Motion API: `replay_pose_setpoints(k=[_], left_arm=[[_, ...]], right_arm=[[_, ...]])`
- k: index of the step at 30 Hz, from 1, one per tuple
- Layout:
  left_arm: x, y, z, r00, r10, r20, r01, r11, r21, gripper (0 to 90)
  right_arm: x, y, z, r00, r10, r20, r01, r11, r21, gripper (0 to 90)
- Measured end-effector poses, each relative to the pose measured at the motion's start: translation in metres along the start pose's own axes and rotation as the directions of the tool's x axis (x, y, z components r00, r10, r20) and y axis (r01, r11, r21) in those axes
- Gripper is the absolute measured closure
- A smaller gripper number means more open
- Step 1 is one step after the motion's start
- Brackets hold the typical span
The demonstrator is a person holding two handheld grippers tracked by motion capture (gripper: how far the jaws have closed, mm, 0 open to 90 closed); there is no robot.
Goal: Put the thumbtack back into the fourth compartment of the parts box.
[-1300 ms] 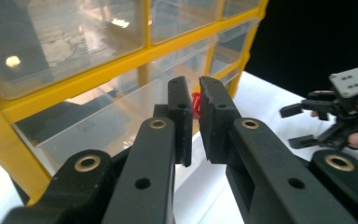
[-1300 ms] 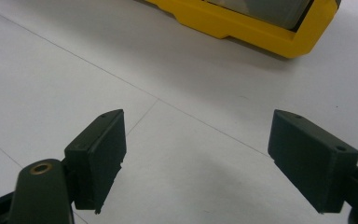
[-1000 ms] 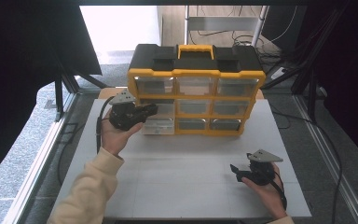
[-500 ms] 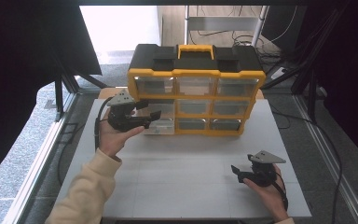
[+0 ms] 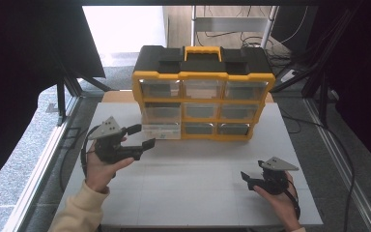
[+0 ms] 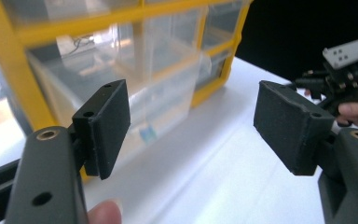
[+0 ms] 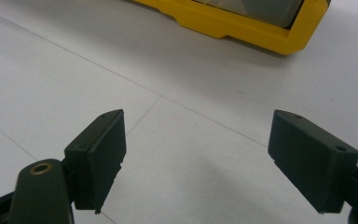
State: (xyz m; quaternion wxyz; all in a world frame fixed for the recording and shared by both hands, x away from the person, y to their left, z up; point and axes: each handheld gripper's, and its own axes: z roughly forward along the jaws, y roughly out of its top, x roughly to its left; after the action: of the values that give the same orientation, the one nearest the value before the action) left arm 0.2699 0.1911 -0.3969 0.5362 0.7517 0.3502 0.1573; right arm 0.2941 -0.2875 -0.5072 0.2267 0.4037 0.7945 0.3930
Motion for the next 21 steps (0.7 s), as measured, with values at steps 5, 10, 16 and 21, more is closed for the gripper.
replay_pose_setpoints(k=[5, 10, 16, 21], left_arm=[[0.0, -0.037, -0.003, 0.9992, -0.02, -0.035, 0.023, 0.9975, 0.067, 25.8], [0.008, -0.073, 0.004, 0.9964, -0.054, -0.065, 0.063, 0.9876, 0.144, 25.4], [0.018, -0.097, 0.013, 0.9929, -0.07, -0.097, 0.087, 0.9783, 0.188, 24.8], [0.021, -0.101, 0.02, 0.9923, -0.061, -0.108, 0.082, 0.9755, 0.204, 24.4]], right_arm=[[-0.001, 0.001, 0.0, 1.0, 0.009, -0.001, -0.009, 1.0, -0.009, 19.6], [-0.002, 0.002, 0.002, 1.0, 0.005, 0.0, -0.005, 1.0, -0.007, 19.6], [-0.001, 0.002, 0.003, 1.0, 0.004, -0.009, -0.004, 1.0, -0.006, 19.6], [-0.001, 0.002, 0.003, 1.0, 0.005, -0.007, -0.005, 1.0, -0.004, 19.6]])
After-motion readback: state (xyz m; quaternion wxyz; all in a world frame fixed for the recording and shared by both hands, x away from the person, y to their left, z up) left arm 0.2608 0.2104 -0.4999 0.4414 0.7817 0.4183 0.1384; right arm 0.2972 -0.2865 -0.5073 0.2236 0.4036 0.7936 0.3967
